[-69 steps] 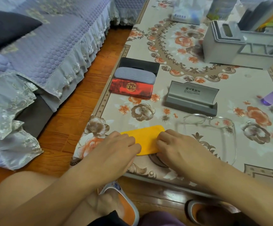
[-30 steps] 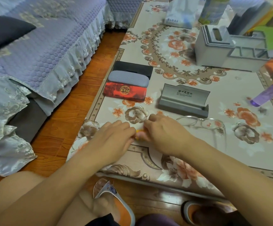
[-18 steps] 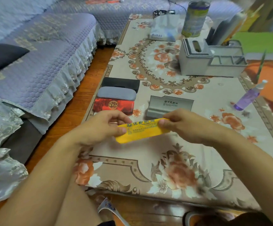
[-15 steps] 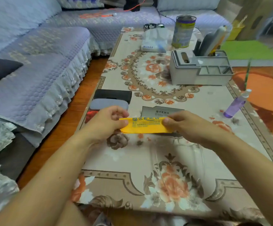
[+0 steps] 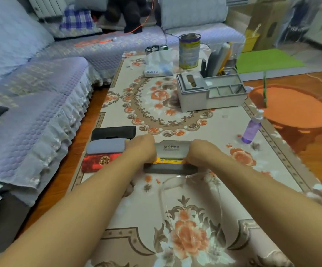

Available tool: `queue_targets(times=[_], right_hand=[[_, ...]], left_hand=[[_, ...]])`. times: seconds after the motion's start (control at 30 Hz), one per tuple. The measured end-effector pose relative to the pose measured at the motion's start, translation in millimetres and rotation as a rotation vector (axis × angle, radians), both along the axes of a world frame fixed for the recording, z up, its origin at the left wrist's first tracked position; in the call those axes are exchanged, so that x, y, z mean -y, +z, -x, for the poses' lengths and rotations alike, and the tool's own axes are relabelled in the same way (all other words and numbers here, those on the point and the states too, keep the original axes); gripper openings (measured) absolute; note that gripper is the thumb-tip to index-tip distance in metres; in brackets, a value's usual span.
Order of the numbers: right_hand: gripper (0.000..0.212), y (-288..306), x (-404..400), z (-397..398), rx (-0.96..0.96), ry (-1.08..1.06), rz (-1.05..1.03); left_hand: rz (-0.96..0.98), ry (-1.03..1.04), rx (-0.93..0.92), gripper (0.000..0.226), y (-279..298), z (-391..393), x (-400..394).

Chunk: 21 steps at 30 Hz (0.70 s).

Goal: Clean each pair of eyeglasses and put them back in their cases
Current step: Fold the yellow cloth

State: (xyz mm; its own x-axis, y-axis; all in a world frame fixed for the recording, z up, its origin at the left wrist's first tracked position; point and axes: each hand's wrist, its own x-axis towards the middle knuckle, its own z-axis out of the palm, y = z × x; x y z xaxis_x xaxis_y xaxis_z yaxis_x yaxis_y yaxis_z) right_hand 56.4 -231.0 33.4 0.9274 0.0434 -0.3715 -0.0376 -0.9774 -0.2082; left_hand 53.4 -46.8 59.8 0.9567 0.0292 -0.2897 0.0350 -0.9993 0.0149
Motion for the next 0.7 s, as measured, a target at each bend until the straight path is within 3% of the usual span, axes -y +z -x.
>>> queue_targets(times=[0.13,0.27,0.4,0.47,0.57,0.63,0.7], right_hand=[[0.025,-3.8,2.4,1.6,0.026,-0.033,-0.009],[0.019,-3.2,3.0,4.7,0.064,-0.069,-0.045],[0.026,-6.8,10.5,7.5,0.056,-0.09,-0.155],[0.027,-7.5,15.5,6.0,0.017,-0.144,-0.286],[0.03,-5.2,19.8,10.0,0.172,-0.17,-0.445],[0.044,-1.6,20.9,19.9,0.303,0.034,-0.37],[0.057,1.7,19.0,34.2,0.264,0.264,-0.16]], left_hand=[[-0.114,-0.137,0.026,0.012,-9.4,3.6,0.7],[0.192,-0.095,-0.09,0.024,-13.9,-1.2,-17.8],[0.501,-0.11,0.084,0.007,-18.9,21.9,-27.5],[0.541,-0.192,0.077,0.015,-20.5,37.6,-24.9],[0.22,-0.408,0.012,0.02,-21.8,50.0,-16.2],[0.029,-0.461,0.001,0.021,-21.8,47.4,-12.7],[-0.072,-0.46,-0.027,0.023,-17.4,43.2,-5.7]])
